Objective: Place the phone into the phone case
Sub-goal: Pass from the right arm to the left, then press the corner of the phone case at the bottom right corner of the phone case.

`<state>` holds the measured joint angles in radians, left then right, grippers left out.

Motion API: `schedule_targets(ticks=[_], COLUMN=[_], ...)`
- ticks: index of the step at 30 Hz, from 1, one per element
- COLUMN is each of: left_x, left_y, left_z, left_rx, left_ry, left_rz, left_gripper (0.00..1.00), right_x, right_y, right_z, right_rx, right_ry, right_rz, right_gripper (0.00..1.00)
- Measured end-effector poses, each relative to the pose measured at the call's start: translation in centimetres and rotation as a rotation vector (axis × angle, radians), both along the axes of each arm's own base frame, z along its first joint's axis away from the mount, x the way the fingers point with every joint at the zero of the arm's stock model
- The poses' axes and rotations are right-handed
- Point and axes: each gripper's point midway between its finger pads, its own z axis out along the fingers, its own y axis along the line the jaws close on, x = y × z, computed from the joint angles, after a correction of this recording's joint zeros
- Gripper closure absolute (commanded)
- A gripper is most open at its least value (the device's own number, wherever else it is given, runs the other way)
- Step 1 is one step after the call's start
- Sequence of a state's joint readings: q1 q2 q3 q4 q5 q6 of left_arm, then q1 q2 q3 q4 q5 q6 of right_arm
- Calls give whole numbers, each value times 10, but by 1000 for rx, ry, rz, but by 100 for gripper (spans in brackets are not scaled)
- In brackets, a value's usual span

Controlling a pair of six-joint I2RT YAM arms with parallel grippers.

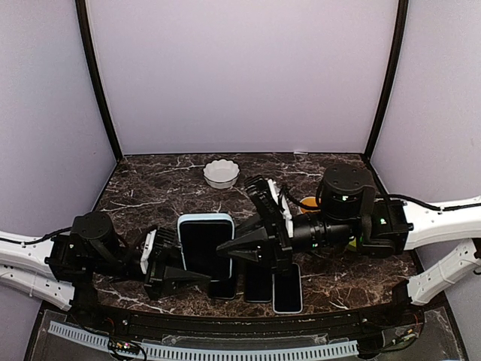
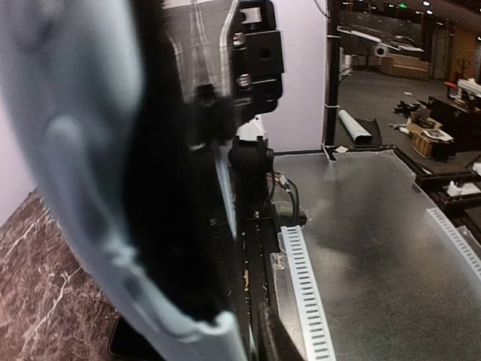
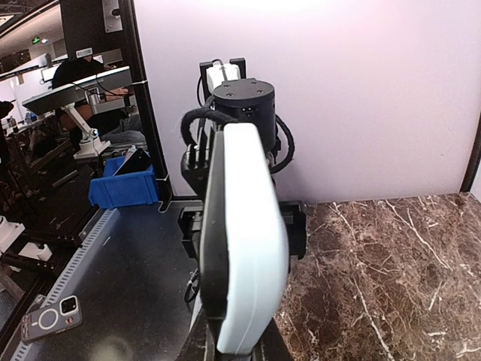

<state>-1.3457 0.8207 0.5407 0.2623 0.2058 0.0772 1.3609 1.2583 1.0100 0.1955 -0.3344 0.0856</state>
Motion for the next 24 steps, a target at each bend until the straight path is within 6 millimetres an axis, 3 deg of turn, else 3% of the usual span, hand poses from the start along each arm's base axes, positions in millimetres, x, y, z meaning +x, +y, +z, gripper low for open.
schedule_targets(ticks=[4, 6, 7, 9, 12, 15, 18, 22, 24], left_x=[4, 4, 4, 1, -1, -2, -3, -1, 1], left_y=[0, 1, 1, 4, 11, 15, 16, 15, 15], left_z=[0, 0, 0, 1, 8, 21, 29, 28, 27], left_rx=[-1, -5, -8, -19, -53, -100, -131, -128, -126], left_ry=[44, 55, 57, 50, 42, 32, 25, 26, 26], left_rz=[23, 26, 25, 18, 11, 10, 8, 15, 26], left_gripper=[100, 100, 100, 100, 100, 100, 100, 100, 100], right_x=[3, 4, 4, 3, 6, 10, 12, 10, 6], right_y=[0, 1, 1, 1, 1, 2, 6, 13, 14], right_z=[0, 0, -1, -2, -3, -13, -29, -44, -45], right_rx=[4, 3, 1, -3, -8, -27, -61, -94, -93], right_ry=[-30, -28, -25, -9, 7, 25, 45, 69, 77], right_rz=[-13, -18, -19, -17, -36, -56, -66, -52, -33], right_gripper=[96, 58, 47, 38, 37, 41, 52, 79, 98])
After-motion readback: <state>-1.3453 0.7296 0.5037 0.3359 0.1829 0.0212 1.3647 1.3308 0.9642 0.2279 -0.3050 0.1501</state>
